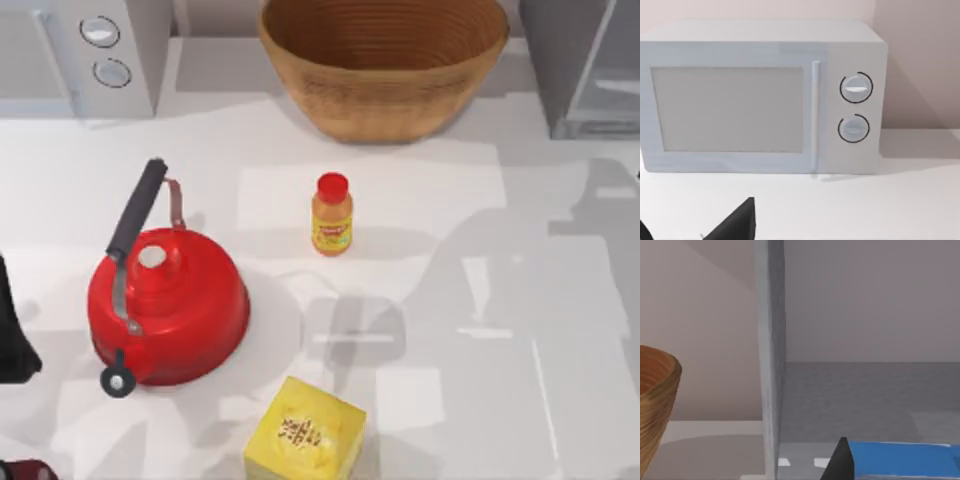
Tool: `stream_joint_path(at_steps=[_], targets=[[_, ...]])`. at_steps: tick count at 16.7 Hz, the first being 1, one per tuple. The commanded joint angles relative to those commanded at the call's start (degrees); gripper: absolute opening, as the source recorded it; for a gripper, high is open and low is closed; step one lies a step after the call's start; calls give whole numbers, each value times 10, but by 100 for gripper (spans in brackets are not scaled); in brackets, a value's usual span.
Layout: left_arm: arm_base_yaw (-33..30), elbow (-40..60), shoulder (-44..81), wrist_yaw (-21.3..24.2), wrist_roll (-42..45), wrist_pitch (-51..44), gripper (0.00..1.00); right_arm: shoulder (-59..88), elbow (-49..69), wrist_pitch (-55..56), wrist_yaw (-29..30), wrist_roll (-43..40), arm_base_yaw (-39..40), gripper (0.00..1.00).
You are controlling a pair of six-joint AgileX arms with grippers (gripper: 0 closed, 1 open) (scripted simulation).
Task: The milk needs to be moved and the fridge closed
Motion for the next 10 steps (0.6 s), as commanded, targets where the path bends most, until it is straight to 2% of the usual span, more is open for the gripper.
stream_joint_path(at_steps=[6, 10], targets=[[0, 0, 0, 0, 0, 0, 100, 21, 22, -19, -3, 0, -2, 0], [0, 0, 0, 0, 0, 0, 100, 101, 135, -119, -24, -9, -24, 0]])
